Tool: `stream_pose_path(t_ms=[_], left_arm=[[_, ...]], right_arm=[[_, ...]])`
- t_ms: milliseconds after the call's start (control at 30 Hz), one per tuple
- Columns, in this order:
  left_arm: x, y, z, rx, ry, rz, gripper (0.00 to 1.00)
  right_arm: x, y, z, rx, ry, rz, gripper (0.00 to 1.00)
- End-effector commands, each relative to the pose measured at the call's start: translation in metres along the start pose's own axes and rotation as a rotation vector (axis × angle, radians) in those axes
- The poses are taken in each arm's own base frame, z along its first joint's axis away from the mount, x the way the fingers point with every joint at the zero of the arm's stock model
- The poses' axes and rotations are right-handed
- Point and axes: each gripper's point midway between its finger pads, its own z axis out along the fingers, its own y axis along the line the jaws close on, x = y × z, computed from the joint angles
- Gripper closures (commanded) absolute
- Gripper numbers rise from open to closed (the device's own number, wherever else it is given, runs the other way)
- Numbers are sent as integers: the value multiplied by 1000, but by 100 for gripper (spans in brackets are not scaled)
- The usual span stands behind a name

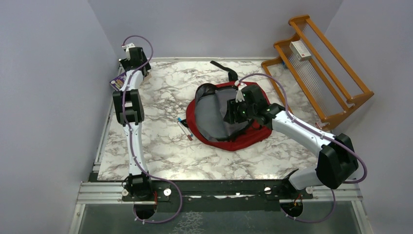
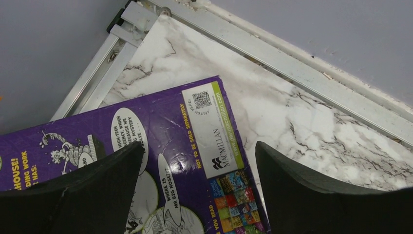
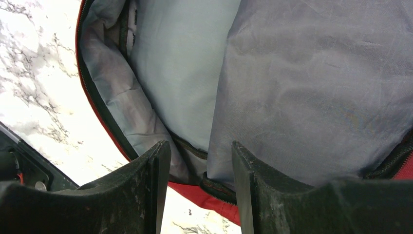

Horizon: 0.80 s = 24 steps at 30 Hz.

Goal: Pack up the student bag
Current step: Move the book to the center of the board.

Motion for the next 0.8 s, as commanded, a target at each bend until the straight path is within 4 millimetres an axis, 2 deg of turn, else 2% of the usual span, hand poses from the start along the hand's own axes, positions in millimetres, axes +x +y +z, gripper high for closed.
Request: stream_pose_path(t_ms=[0, 233, 400, 533, 767], left_arm=[[47, 15, -10, -21, 145, -2, 15], [91, 32, -27, -72, 266, 81, 26], [114, 43, -41, -102, 334, 161, 34], [131, 48, -60, -100, 383, 184, 39], [155, 54, -96, -96, 449, 215, 42]], right_arm=[[-10, 13, -4, -50, -33, 18, 46], [-7, 16, -9, -69, -45, 30, 46], [-8, 16, -13, -68, -56, 25, 46], [-8, 17, -16, -72, -69, 28, 46], [-7, 20, -20, -93, -82, 32, 46]])
